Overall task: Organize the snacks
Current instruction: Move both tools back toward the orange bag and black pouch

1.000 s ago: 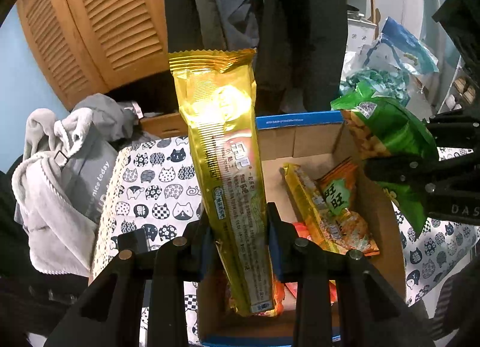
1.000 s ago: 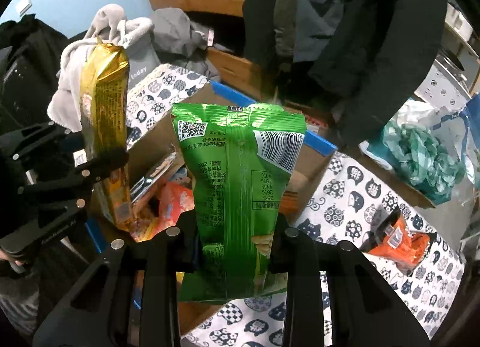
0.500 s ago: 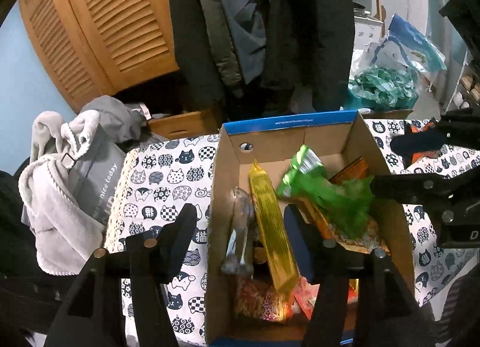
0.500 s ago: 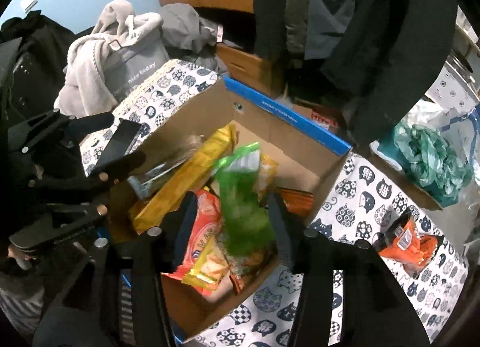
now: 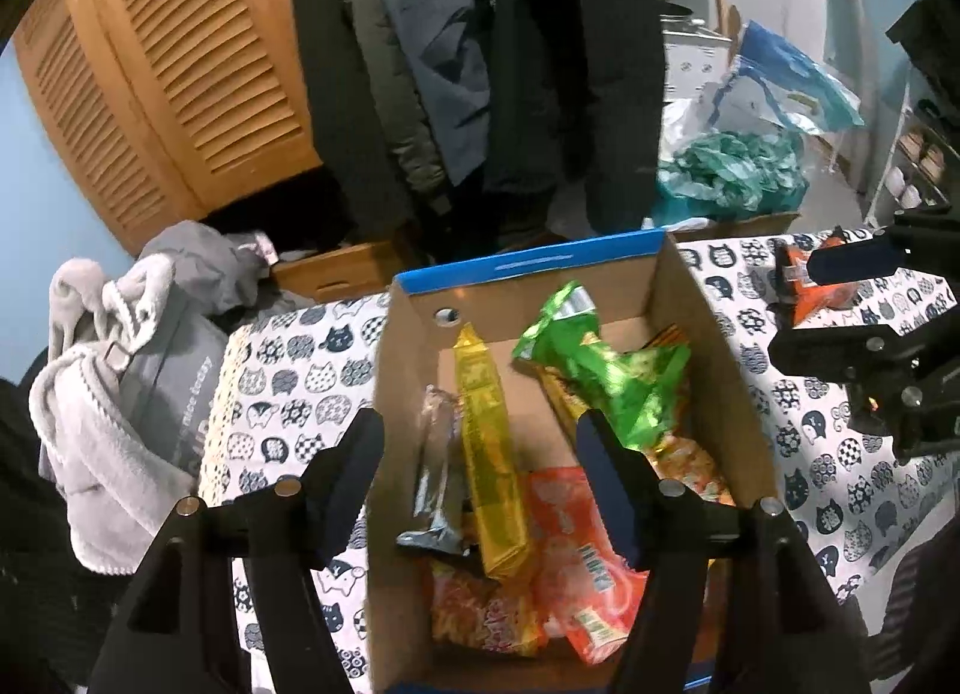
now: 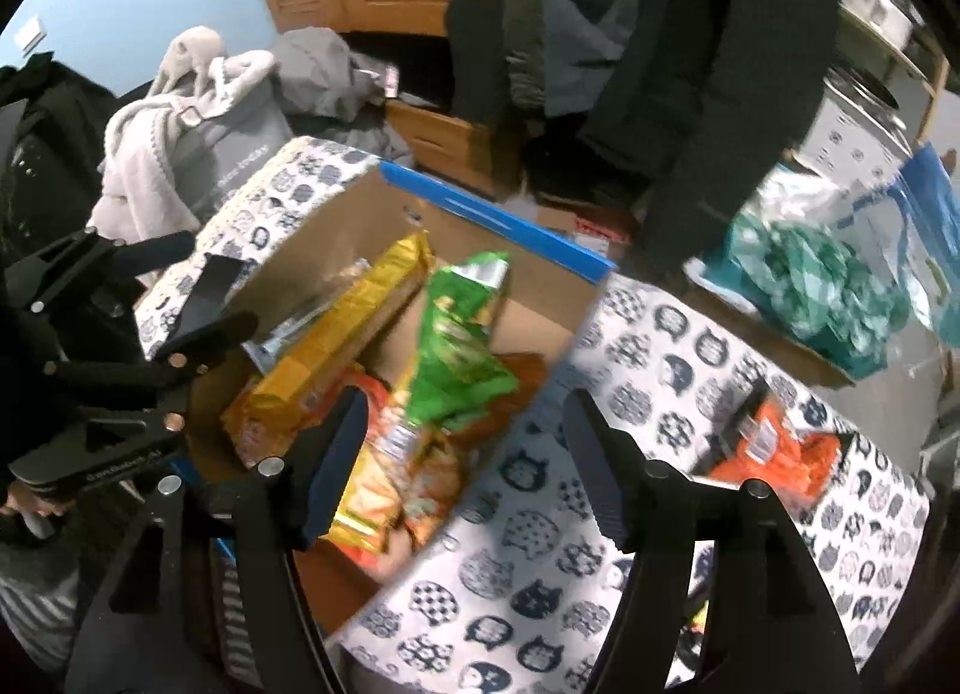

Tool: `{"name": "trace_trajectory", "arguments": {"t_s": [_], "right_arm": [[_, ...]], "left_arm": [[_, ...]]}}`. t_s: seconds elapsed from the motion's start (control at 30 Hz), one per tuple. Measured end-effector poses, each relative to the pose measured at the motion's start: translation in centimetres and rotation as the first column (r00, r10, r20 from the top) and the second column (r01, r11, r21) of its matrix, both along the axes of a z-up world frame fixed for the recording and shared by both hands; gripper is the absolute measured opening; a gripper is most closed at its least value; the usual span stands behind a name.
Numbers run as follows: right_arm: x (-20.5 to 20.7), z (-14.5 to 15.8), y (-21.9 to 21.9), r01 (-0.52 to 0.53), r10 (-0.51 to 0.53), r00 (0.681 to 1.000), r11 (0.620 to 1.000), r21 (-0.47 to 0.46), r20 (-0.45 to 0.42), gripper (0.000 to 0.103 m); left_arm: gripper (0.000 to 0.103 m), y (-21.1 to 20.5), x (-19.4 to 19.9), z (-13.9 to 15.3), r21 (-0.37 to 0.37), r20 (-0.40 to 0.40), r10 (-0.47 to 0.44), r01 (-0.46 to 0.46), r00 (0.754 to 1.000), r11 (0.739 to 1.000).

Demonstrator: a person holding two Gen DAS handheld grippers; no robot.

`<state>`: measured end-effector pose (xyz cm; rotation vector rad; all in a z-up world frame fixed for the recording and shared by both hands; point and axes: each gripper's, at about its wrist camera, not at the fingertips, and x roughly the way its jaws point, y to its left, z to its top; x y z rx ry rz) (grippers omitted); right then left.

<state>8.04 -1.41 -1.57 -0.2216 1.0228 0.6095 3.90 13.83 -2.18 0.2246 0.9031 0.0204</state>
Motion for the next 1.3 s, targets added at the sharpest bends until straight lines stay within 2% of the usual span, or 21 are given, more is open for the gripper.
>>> {"name": "trace_trajectory", "arguments": {"t_s": [0.1,0.6,0.77,1.17,1.3], "right_arm": [[0.1,-0.4,-2.0,0.038,-0.038,0.999,0.999,-0.011,-0.003,0.074],[0.9,-2.7,-13.8,0.188,-0.190,0.982,0.980,-0.068,-0.020,0.074],[1.0,-4.5,-18.2,0.268,-0.273,0.959,0.961,-0.065,-0.081,0.074],[-0.3,-8.3,-22.5,0.355,-0.365,0.918,0.931,-0.089,-0.155,0.077],[-0.2,-10.4,-23.4,0.393,-0.407,0.892,0.913,-0.105,-0.198,0.077]], "left_arm": [[0.072,-1.3,0.0,0.2,0.002,0.005,-0.028,0.028,1.000,1.000],[0.076,-10.7,0.7,-0.5,0.007,-0.044,-0.188,0.189,0.981,0.982],[0.076,-14.0,1.1,-1.1,0.006,-0.072,-0.233,0.234,0.970,0.972],[0.077,-19.2,2.3,-4.5,0.052,-0.117,-0.306,0.313,0.945,0.948],[0.077,-20.2,2.7,-5.4,0.052,-0.128,-0.323,0.332,0.938,0.942]]}}
